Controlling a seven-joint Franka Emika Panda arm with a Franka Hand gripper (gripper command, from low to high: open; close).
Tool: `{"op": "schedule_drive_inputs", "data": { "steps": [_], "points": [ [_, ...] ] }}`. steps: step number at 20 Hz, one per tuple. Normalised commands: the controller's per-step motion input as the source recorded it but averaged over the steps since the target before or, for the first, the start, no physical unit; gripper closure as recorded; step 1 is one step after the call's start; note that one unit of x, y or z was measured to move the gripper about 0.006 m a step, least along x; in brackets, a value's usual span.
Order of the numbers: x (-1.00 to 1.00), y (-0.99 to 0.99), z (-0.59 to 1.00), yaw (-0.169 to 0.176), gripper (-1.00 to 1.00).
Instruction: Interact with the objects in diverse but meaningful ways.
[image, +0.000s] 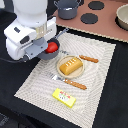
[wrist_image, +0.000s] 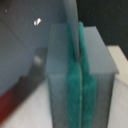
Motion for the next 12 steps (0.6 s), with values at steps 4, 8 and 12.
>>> {"op": "schedule_drive_inputs", "data": {
  "steps": [4,8,12],
  "points": [
    [-0.65,-0.16,-0.39,0.082,1.00],
    [-0.59,-0.16,-0.38,0.076,1.00],
    [-0.21,-0.11,-0.20,0.050,1.00]
  ]
}}
